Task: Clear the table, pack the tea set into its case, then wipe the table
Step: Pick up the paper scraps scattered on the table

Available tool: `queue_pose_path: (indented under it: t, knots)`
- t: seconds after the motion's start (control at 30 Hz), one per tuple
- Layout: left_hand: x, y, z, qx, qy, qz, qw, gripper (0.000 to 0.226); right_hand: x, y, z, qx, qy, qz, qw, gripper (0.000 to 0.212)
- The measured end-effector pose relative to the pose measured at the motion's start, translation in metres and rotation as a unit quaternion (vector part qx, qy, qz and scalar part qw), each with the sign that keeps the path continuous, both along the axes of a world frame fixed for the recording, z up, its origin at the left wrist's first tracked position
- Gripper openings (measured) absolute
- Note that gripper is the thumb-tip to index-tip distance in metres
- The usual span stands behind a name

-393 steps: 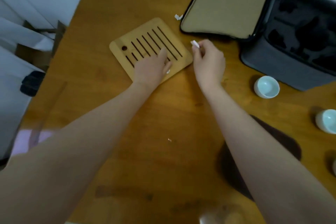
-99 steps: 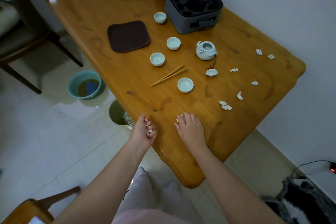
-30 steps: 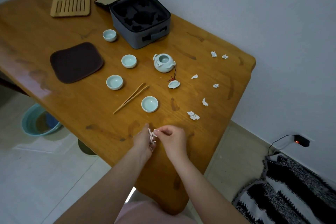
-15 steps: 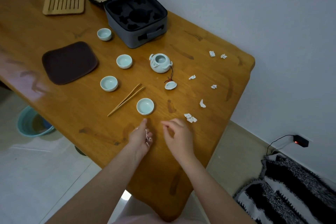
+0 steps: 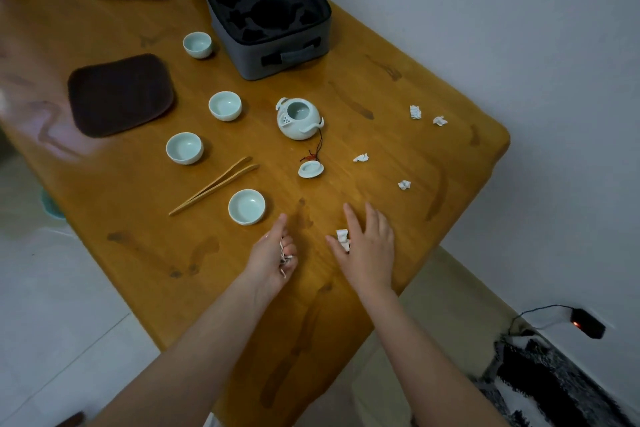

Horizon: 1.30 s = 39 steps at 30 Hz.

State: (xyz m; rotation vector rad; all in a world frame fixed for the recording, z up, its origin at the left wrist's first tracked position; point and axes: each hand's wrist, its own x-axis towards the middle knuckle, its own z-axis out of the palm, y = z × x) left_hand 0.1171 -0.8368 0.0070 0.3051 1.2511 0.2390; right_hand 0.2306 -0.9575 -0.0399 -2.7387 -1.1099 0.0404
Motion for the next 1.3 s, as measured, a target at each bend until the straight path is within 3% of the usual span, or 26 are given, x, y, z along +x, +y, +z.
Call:
queue_pose_path:
  t: [0.23,0.47,0.57,0.6,0.73,0.83,1.03,1.17,1.23,1.3]
  knots:
    - [0.026,-0.014,-0.004,0.024,0.001,0.050,0.998,0.027,0.025,-0.003,-0.014,0.060,-0.038,0.072,0.995,0.035]
    - [0.049,-0.020,0.011,0.033,0.010,0.062,0.997,0.027,0.066,0.005,-0.021,0.103,-0.042,0.183,0.977,0.037]
    - [0.062,-0.025,0.015,0.037,0.000,0.065,0.997,0.027,0.080,0.012,-0.024,0.128,-0.066,0.216,0.966,0.023]
    - [0.065,-0.028,0.016,0.039,-0.001,0.062,0.997,0.025,0.084,0.014,-0.023,0.140,-0.075,0.209,0.965,0.009]
    - [0.073,-0.036,0.016,0.038,-0.002,0.055,0.998,0.024,0.107,0.017,-0.008,0.171,-0.091,0.058,0.979,0.038]
    - [0.073,-0.042,0.013,0.029,0.001,0.056,0.998,0.022,0.124,0.015,-0.001,0.146,-0.091,-0.002,0.985,0.028]
    - [0.078,-0.054,0.010,0.012,-0.002,0.058,0.998,0.021,0.144,0.018,0.001,-0.042,-0.086,-0.083,0.992,0.048]
    - [0.081,-0.051,0.010,0.012,0.000,0.055,0.998,0.023,0.153,0.028,-0.003,-0.098,-0.102,-0.027,0.990,0.034]
    - [0.085,-0.048,0.010,0.010,-0.004,0.062,0.998,0.024,0.151,0.033,-0.008,-0.049,-0.114,0.001,0.992,0.025]
    - [0.089,-0.044,0.009,0.010,-0.013,0.069,0.997,0.025,0.152,0.037,-0.011,-0.005,-0.119,0.028,0.992,0.035]
